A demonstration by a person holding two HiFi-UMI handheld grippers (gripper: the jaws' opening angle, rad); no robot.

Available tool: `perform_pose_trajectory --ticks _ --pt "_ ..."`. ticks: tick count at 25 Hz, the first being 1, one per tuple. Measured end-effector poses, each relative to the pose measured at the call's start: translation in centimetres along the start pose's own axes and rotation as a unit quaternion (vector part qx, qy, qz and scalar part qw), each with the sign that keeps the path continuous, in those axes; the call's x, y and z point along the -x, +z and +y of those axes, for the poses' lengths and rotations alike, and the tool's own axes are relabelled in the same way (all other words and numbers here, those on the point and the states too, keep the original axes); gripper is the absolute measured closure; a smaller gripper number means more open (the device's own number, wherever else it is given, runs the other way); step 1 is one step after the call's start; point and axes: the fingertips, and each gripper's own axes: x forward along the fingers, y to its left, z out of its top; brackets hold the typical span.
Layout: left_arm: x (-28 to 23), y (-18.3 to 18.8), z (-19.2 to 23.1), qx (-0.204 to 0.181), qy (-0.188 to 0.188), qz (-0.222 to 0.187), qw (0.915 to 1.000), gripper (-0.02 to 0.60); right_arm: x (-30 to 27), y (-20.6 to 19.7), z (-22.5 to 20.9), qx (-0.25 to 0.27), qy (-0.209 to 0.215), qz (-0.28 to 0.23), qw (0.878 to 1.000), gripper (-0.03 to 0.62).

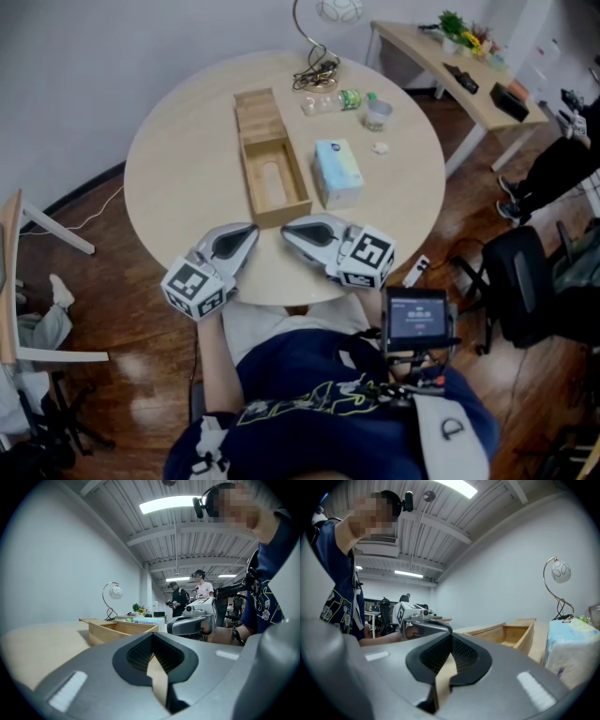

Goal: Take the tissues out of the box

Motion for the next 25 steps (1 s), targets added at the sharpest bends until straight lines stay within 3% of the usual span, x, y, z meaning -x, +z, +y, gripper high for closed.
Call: perform_pose_trajectory --ticks 25 --pt "0.02 0.06 -0.01 -0.001 0.000 -0.002 1.0000 0.581 0.09 -0.02 0.00 0.001 0.000 0.001 1.000 0.594"
